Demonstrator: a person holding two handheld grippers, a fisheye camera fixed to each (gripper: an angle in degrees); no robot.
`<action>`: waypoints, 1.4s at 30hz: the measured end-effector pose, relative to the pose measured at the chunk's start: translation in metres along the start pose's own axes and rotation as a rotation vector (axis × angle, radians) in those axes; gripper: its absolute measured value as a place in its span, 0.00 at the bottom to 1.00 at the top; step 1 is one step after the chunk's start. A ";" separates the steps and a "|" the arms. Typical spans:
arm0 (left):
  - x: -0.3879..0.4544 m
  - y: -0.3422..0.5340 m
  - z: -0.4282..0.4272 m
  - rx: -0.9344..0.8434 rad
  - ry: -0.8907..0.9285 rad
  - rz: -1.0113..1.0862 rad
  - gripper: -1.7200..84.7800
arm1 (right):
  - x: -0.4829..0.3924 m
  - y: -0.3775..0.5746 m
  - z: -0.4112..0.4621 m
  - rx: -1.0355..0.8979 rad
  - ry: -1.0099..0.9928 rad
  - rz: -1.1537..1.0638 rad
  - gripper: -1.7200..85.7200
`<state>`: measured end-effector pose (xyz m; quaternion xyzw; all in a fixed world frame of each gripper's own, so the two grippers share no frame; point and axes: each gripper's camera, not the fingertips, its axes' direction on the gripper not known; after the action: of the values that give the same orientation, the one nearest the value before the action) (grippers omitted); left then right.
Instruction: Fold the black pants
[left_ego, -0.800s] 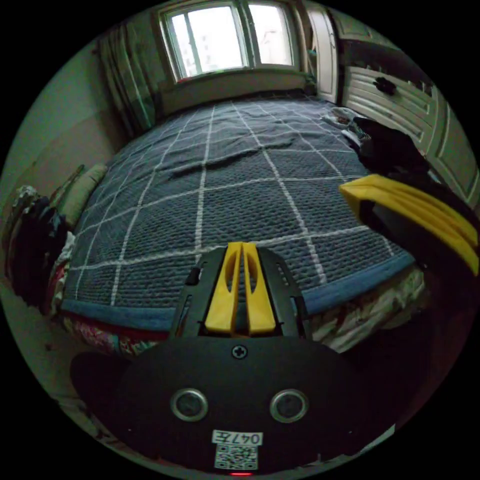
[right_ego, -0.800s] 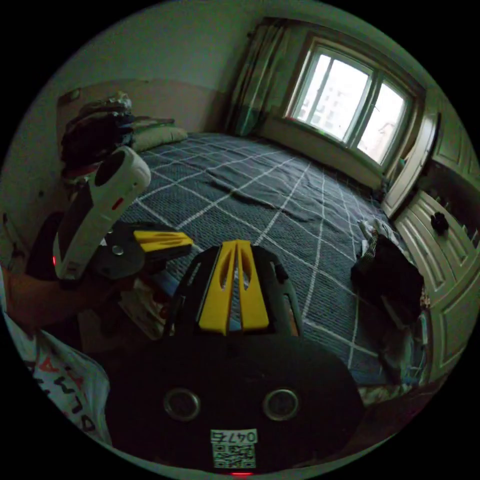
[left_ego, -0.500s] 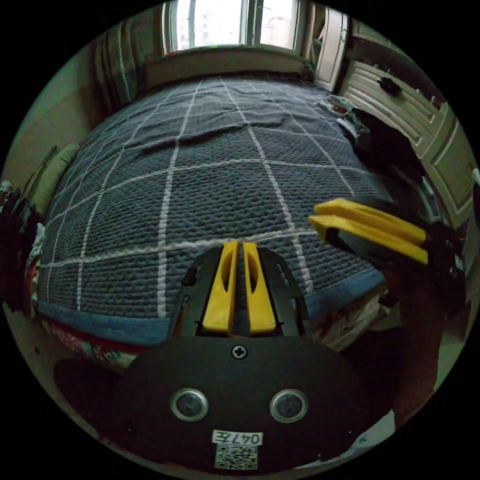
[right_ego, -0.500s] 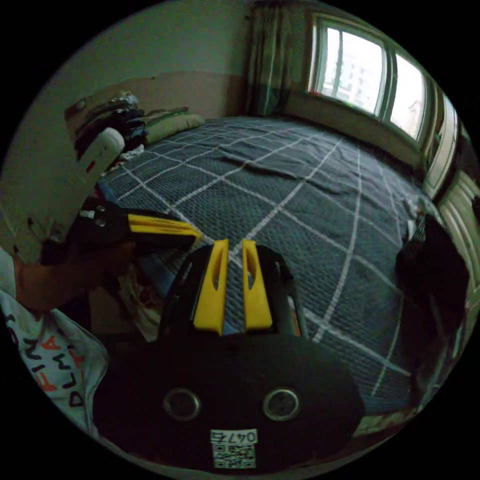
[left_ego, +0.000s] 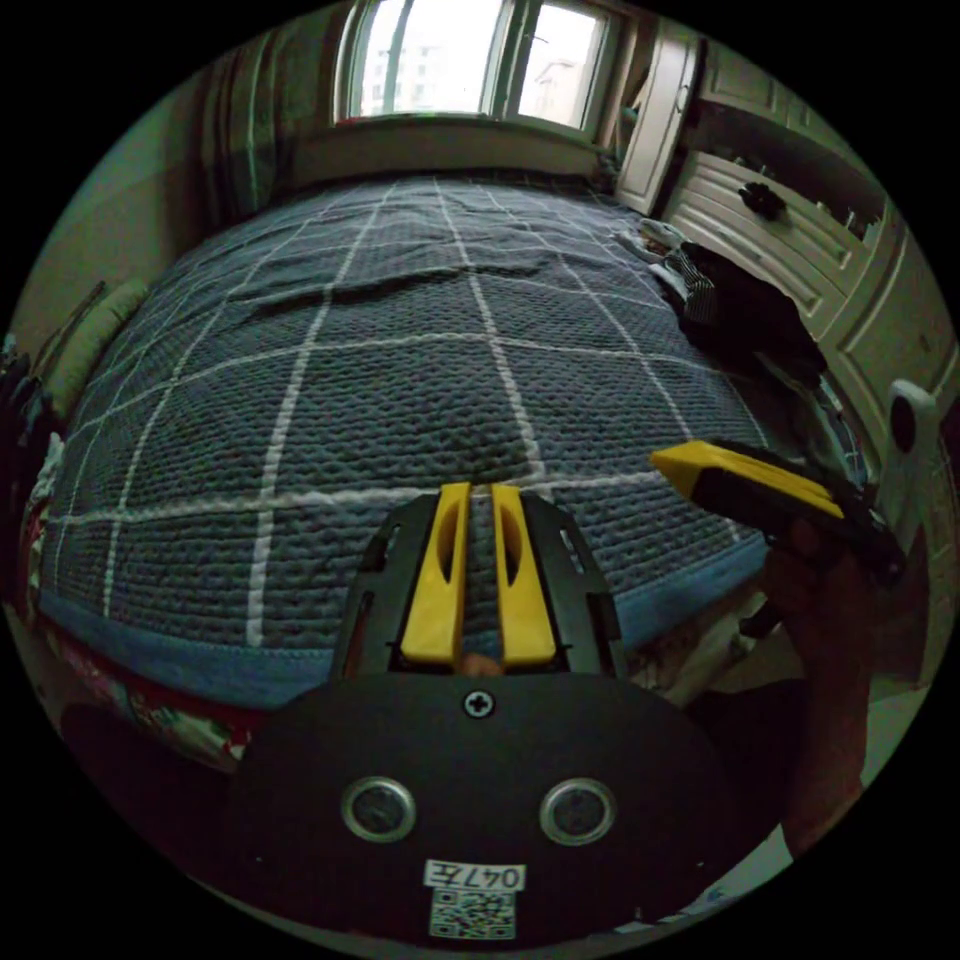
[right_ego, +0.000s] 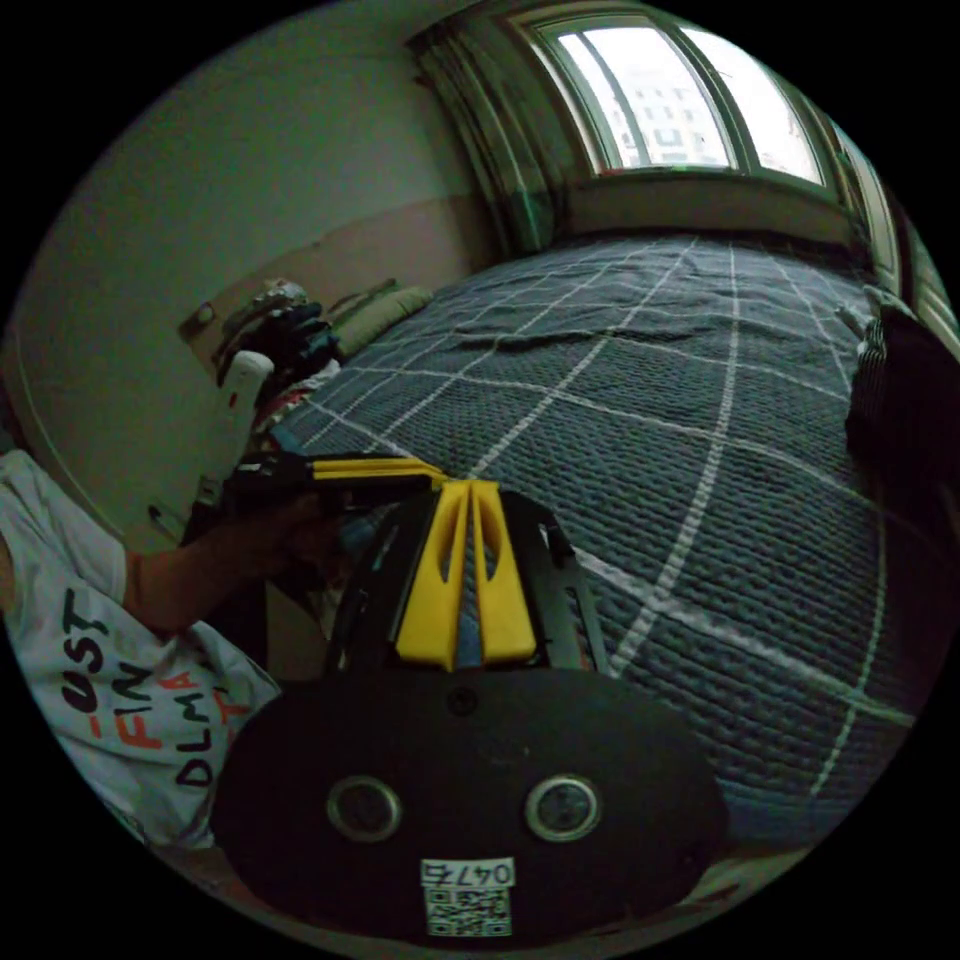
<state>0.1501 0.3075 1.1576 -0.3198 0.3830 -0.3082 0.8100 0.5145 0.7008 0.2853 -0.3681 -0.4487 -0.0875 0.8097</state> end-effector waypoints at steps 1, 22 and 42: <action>0.001 0.000 0.004 -0.005 0.013 -0.013 0.07 | 0.011 0.004 -0.011 0.001 -0.031 0.005 0.01; 0.091 0.027 0.089 -0.025 -0.078 0.145 0.07 | 0.239 0.144 -0.309 0.223 0.824 0.821 0.10; 0.072 0.041 0.070 -0.050 0.017 0.146 0.04 | 0.234 0.022 -0.293 0.106 0.922 0.301 0.02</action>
<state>0.2548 0.2987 1.1314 -0.3084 0.4196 -0.2414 0.8189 0.8550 0.5624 0.3632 -0.3100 0.0113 -0.1004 0.9453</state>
